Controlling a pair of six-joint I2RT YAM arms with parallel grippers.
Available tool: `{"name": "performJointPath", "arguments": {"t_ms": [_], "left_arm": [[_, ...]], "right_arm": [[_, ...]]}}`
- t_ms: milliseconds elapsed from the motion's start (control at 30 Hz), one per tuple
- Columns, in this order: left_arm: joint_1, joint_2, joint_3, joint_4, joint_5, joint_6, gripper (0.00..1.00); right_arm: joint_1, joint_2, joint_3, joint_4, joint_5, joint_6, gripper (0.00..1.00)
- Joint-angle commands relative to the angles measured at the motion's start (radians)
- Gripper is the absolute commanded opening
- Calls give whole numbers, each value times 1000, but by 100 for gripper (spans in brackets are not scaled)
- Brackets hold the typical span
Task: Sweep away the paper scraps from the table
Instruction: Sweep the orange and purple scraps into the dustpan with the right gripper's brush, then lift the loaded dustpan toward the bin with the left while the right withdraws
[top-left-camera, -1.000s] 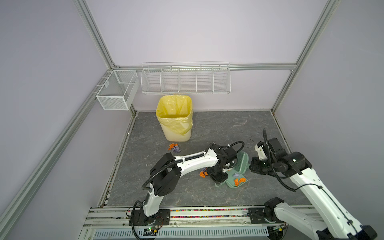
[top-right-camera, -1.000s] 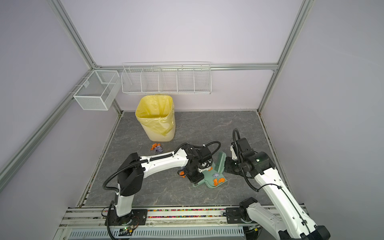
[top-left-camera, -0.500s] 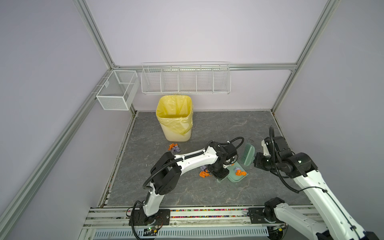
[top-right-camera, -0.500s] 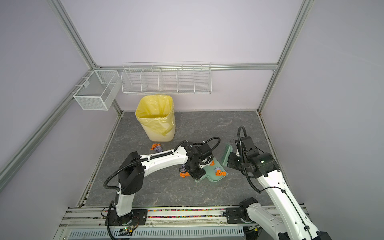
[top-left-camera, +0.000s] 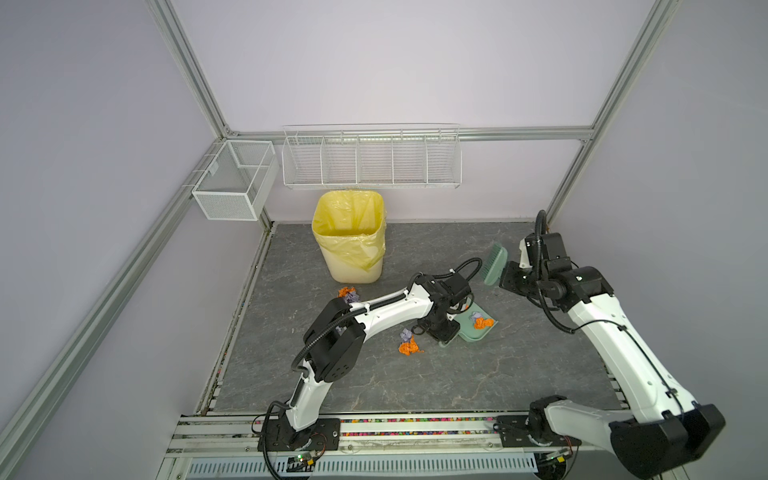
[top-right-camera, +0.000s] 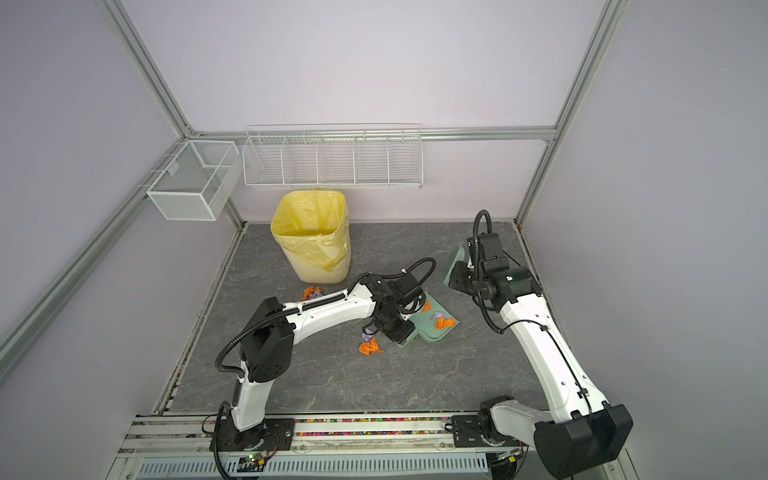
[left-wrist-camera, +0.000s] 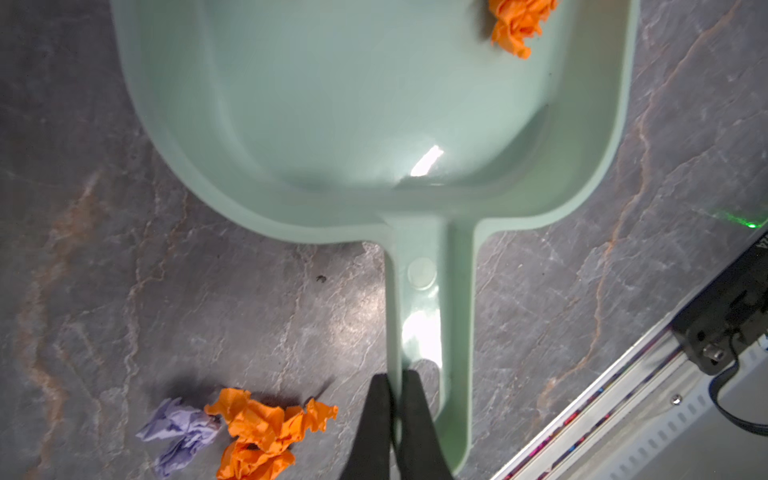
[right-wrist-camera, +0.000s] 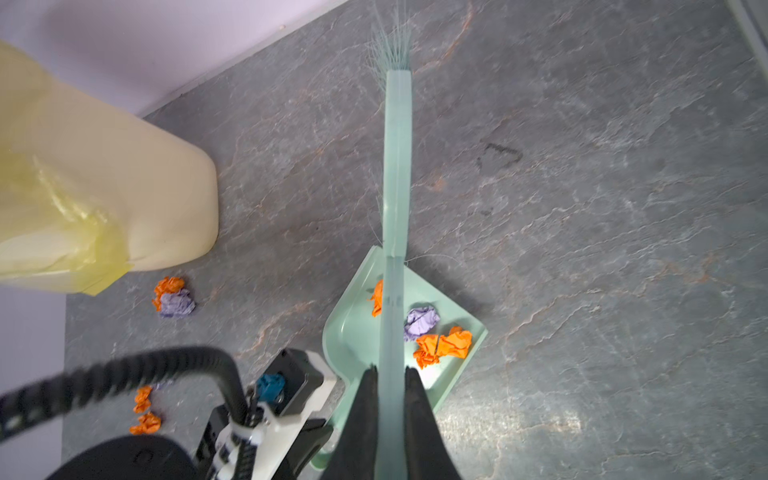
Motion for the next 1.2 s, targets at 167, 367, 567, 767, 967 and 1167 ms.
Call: {"name": "performJointPath", "arguments": {"t_ms": [167,367,567,767,967,1167], "left_arm": [[46,-19,98,10,-26,8,0],[53,10,171,25,-86,21,0],[53,38,217,46,-118,-29,0],[56,31,179,96,-164,-52,0],[65,39,166,102,-174,-59,0],[80,-10,113,132,-186,-83,0]], "right_arm": [[-103,38,-49,46,3,-63,7],[-120,136,-71,106,-78,-44,7],[-122,149,-50,152,-47,-45,7],[-126,128,-18,164,-88,-55,7],[-143,88,-36,163,-96,-78,6],[-272,0,-53,163,-97,-52,7]]}}
